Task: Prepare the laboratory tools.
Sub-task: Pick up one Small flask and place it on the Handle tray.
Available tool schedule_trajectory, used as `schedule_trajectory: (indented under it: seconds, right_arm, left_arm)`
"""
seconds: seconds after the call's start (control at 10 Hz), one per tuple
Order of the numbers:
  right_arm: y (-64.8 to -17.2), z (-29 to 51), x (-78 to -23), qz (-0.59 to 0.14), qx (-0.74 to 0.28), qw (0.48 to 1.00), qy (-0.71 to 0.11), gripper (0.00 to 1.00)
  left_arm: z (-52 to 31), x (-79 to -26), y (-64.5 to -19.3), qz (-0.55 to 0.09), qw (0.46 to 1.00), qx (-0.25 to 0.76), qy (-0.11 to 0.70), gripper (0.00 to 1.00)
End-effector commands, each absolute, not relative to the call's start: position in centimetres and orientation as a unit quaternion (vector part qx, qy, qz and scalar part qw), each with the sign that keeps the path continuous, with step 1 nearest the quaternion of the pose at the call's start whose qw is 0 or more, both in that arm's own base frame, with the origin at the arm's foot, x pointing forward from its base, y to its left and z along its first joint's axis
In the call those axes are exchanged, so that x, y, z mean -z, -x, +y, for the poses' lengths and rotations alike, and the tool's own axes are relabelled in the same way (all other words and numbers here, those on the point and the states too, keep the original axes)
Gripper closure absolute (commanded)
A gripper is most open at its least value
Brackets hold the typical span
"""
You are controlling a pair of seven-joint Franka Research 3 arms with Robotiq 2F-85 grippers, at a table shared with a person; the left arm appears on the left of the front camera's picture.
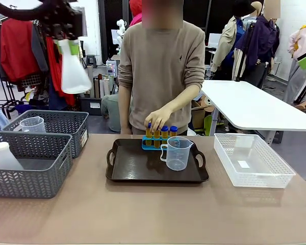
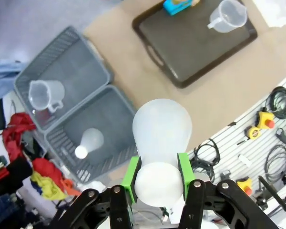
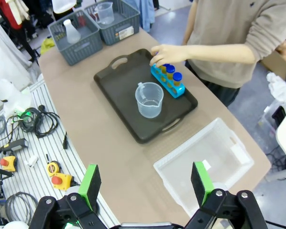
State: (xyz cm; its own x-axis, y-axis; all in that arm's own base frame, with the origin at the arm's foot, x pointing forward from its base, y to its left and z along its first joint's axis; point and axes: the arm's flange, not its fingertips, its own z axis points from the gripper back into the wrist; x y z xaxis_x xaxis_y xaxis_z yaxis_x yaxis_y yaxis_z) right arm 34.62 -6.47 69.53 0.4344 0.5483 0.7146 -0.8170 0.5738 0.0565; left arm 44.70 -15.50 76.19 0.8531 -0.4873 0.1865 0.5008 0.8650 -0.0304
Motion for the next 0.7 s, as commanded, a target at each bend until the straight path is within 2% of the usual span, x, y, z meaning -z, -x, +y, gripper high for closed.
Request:
schedule_trajectory:
  seconds: [0.0,0.6]
  right_arm:
    - [-34.7,-6.4,-69.7,-0.342,-0.423,0.812,-0.213,0.00]
    - [-34.7,-6.4,-69.7,-0.342,-0.423,0.812,-0.213,0.00]
  left_arm:
    - [-12.6,-75.1,-43.0,-0.094,0.965,0.239,0.043,1.00]
    - [-9.9,-76.2,-42.7,-0.096,0.973,0.206,0.034,1.00]
